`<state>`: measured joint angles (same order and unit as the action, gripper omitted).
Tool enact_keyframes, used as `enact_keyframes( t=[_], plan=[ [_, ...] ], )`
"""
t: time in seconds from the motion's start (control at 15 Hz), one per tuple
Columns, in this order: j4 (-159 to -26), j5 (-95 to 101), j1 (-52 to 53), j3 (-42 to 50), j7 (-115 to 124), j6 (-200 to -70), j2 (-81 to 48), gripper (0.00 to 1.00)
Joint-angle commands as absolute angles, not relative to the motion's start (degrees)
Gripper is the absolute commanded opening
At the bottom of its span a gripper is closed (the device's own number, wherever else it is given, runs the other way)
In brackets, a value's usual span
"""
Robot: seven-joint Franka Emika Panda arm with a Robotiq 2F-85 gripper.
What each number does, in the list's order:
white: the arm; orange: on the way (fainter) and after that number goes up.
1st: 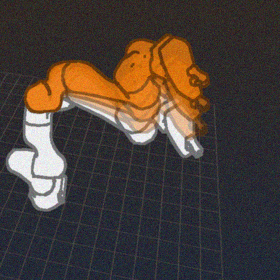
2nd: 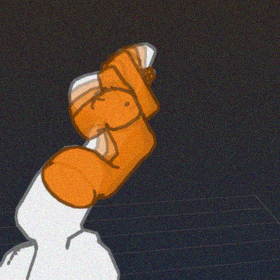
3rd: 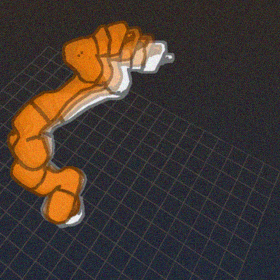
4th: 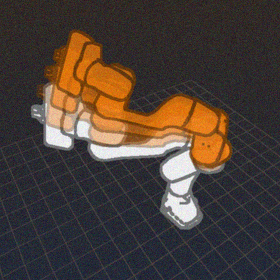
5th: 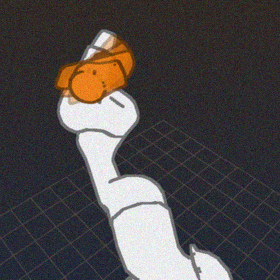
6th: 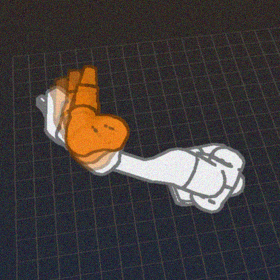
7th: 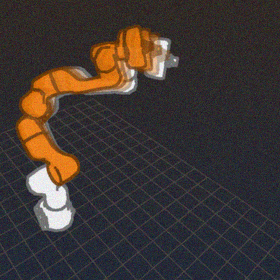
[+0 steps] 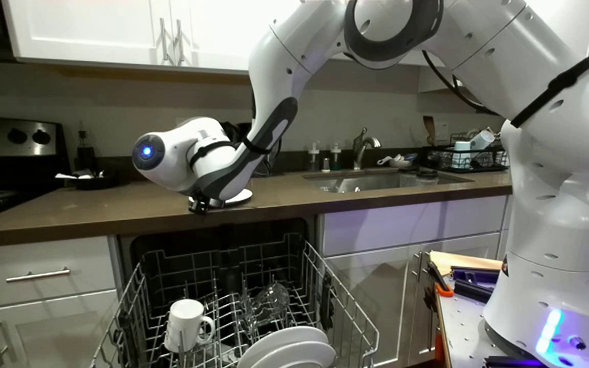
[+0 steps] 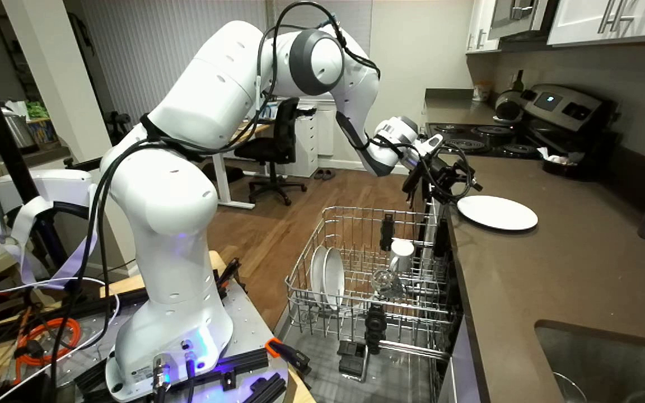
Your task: Pick up the white plate from the countertop and put it in the dishwasher.
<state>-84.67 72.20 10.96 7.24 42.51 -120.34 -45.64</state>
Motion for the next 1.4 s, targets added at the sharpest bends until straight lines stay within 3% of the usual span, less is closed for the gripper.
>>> enact_keyframes(
  t=[0.0,0.2,0.27,0.33,0.4,0.6,0.87,1.0,1.33],
  plan=[
    [-83.01,75.92,10.95,7.07,45.57,-118.06,-47.43,0.64],
    [-82.97,76.81,10.73,6.49,46.17,-117.05,-47.83,0.56],
    [-82.91,77.15,10.70,6.39,46.11,-116.69,-47.85,0.58],
    [-82.89,77.22,10.67,6.30,46.08,-116.47,-47.94,0.50],
    [-82.97,77.25,10.64,6.19,46.00,-116.36,-47.89,0.30],
    [-83.69,76.61,10.47,5.78,45.34,-116.28,-47.44,0.10],
    [-85.49,75.49,10.22,4.85,43.85,-116.25,-45.54,0.01],
    [-86.41,75.05,10.03,4.24,43.16,-116.28,-44.29,0.05],
    [-90.05,73.07,9.40,2.09,40.82,-117.17,-39.99,0.06]
  ],
)
